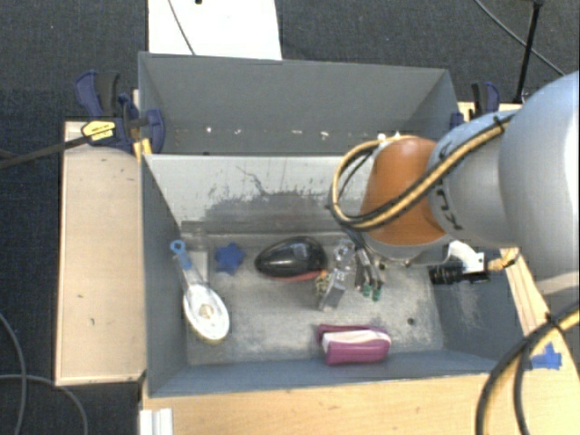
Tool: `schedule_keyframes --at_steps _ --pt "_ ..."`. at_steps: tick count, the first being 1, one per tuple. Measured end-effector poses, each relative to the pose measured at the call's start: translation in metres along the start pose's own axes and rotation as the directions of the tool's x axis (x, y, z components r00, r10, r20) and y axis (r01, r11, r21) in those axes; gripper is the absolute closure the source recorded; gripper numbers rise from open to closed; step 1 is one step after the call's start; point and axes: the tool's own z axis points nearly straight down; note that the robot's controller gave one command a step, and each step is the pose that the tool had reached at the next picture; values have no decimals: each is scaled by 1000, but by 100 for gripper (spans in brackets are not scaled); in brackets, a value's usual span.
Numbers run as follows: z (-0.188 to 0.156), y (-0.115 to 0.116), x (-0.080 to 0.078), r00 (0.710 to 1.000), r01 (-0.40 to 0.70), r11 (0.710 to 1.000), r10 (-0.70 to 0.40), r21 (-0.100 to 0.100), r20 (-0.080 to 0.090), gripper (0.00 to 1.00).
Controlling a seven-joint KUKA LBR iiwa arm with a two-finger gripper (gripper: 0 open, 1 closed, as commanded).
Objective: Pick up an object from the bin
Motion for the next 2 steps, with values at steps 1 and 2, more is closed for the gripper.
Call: schedule_keyframes --at_steps 1,2 --pt "-118 9 12 1000 3 1000 -3 -3 5 100" --pt "-260 9 2 999 41 999 -41 -3 8 100"
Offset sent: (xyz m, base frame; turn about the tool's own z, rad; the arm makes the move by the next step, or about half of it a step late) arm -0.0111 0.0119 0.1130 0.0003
